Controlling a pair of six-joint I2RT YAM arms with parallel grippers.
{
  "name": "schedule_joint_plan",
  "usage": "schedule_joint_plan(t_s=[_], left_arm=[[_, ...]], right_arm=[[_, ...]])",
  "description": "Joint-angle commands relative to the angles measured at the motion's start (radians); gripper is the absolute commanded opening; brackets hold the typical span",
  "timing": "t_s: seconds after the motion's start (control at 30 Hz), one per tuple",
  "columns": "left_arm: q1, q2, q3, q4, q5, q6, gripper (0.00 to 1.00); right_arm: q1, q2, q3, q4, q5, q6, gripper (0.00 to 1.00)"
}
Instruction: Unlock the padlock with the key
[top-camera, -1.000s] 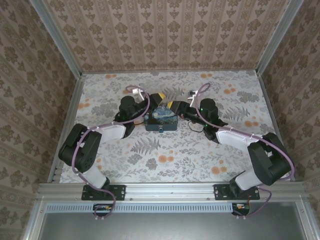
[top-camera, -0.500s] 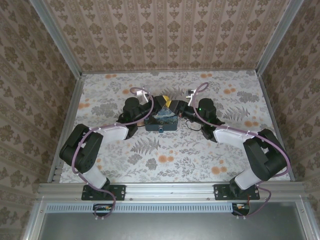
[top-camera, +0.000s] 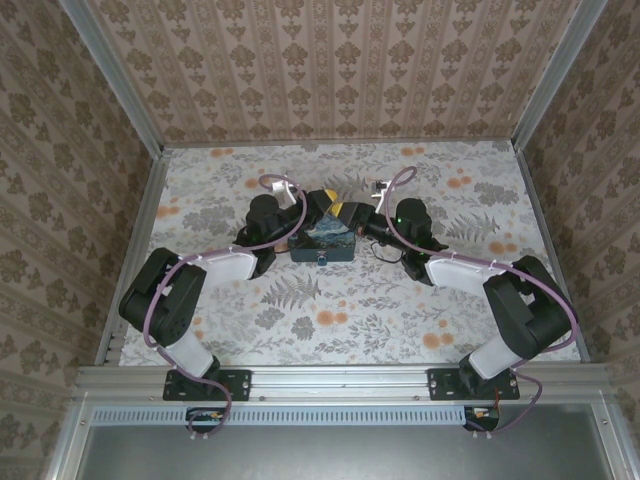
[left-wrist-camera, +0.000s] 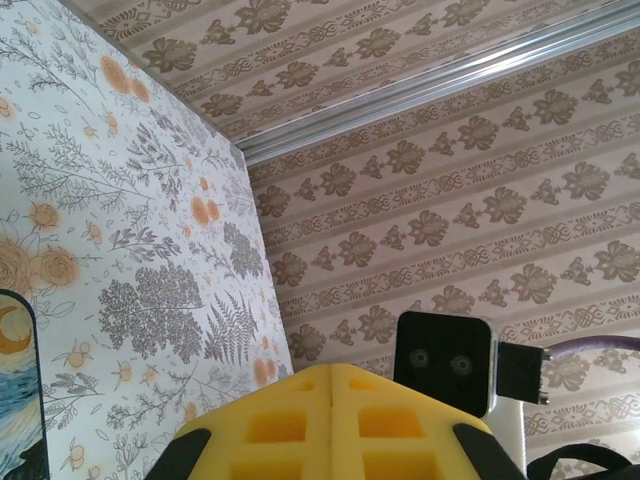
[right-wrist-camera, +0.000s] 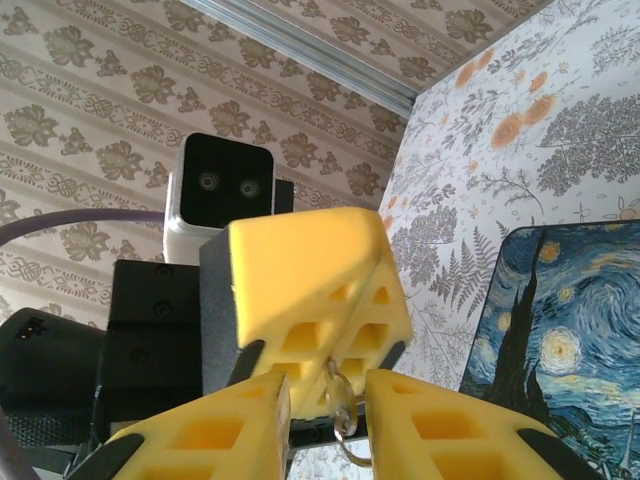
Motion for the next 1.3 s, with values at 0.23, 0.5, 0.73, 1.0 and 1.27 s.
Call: schedule_joint_plan(t_s=[0.23, 0.5, 0.73, 1.0, 1.27], left_arm=[[-0.010, 0.001, 0.030, 0.055, -0.013, -0.019, 0.00], [-0.021, 0.007, 0.030, 0.055, -0.013, -0.016, 0.00], [-0.020, 0.007, 0.027, 0.056, -0.020, -0.030, 0.00], [0.078, -0.138, -0.054, -0.031, -0.042, -0.080, 0.50], [0.112, -0.315, 0.027, -0.492, 0.000, 0.022, 0.57]], right_arm=[[0.012, 0.021, -0.002, 0.053, 0.001, 0.011, 0.26], [0.012, 0.033, 0.017, 0.051, -0.001, 0.014, 0.17], [0.012, 0.029, 0.022, 0.035, -0.001, 0.004, 0.00], [-0.011, -0.010, -0.025, -0.014, -0.023, -0.067, 0.00], [-0.010, -0.055, -0.001, -0.166, -0.047, -0.228, 0.00]])
